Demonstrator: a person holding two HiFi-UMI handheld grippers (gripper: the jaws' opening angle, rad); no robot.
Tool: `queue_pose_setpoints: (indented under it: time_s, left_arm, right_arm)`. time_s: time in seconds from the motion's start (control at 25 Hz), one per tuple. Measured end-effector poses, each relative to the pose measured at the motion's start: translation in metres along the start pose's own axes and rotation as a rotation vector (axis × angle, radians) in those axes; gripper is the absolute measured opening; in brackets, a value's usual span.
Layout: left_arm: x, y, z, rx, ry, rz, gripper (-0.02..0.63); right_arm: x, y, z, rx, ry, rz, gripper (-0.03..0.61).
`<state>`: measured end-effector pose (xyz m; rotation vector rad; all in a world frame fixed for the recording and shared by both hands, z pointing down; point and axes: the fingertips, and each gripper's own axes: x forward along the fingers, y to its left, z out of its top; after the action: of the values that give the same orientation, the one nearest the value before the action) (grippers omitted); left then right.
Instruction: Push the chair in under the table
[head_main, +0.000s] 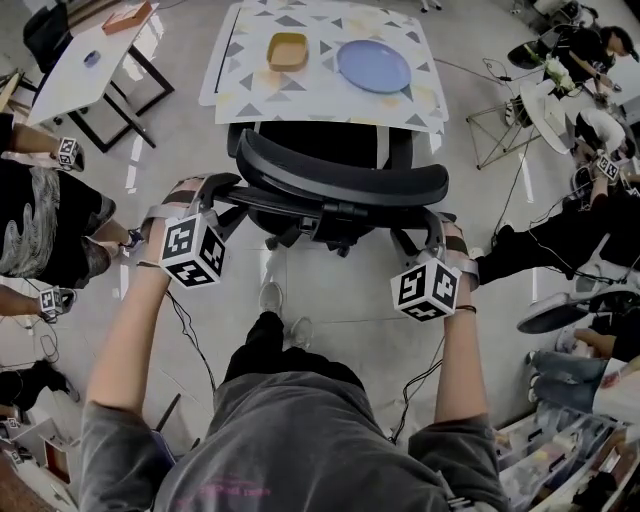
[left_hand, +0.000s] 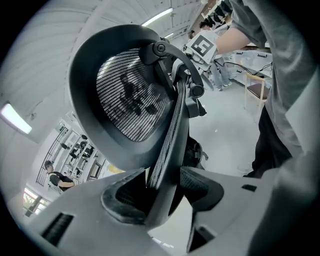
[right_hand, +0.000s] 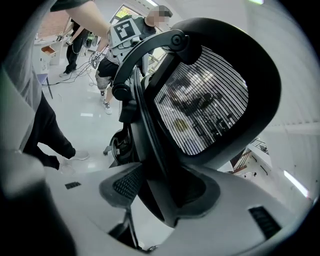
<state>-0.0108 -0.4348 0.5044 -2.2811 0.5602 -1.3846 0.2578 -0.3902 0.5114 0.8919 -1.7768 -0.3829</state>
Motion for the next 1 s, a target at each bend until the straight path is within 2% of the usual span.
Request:
queue_pose_setpoints:
  time_s: [0.32, 0.6, 1.0]
  left_arm:
    - [0.008, 0.014, 0.004, 0.013, -0.044, 0.002, 0.219]
    - [0.007, 0.011, 0.003, 0.020, -0.063, 0.004, 0.221]
    - [0.000, -0.001, 0.004, -0.020, -0.072, -0.011, 0.247]
  right_arm:
    - [0.010, -0.016, 0.000, 0.018, 0.013, 0.005, 0.210]
    - [0.009, -0.012, -0.001, 0.031, 0.027, -0.006, 0.212]
    - [0.003, -0.002, -0.004, 0.038, 0.054, -0.023, 0.215]
